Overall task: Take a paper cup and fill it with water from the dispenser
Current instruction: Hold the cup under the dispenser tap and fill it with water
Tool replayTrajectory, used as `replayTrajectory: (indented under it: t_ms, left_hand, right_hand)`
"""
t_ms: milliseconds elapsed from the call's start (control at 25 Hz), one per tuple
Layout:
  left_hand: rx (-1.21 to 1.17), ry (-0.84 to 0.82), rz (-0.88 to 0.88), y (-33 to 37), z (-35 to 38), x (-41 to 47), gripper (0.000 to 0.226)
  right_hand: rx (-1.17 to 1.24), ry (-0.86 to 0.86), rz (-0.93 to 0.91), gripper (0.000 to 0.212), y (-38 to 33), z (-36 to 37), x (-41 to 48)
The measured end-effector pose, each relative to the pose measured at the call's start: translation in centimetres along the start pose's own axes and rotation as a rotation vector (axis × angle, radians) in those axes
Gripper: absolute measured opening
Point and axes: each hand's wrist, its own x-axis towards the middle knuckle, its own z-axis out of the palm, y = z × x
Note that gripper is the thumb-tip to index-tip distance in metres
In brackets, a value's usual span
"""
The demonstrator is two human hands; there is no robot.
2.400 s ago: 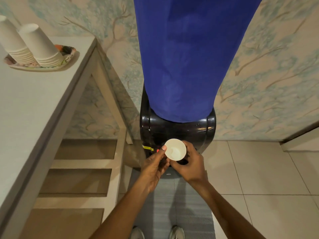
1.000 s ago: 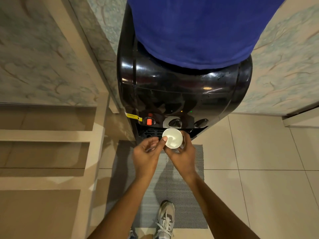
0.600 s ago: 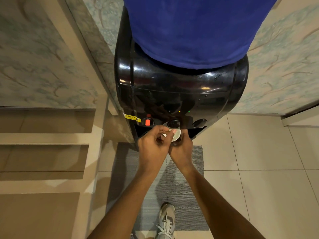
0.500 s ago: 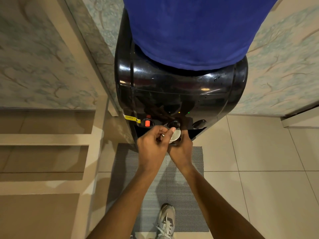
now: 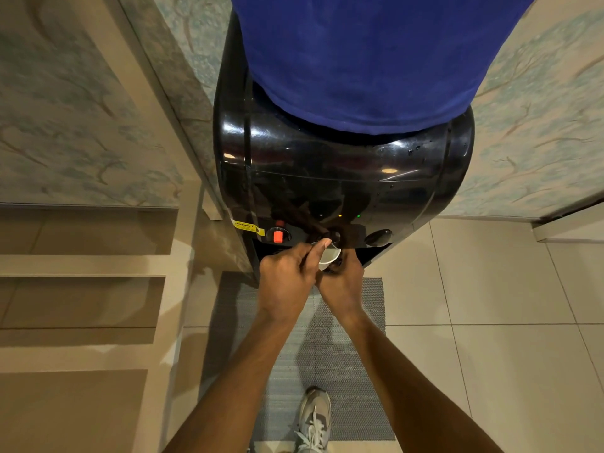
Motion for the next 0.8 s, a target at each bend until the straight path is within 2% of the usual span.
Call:
replayTrajectory:
  t_ms: [160,440,800]
  left_hand:
    - [0.020,-0.018,0.005,-0.2,0.1,0.8,0.025]
    - [0.126,-0.010,0.092,-0.3,-0.1,1.4,0.026]
    - [0.109,-0.014,0.065,0.1,-0.3,1.5,0.028]
  right_hand:
    - [0.004,-0.017,-0.041,0.057,-0.2,0.0,0.4]
    - [-0.032,-0.004,-0.050,0.060,1.3,0.5,0.7]
    - [-0.013,-0.001,-0.065,0.061,1.2,0.5,0.7]
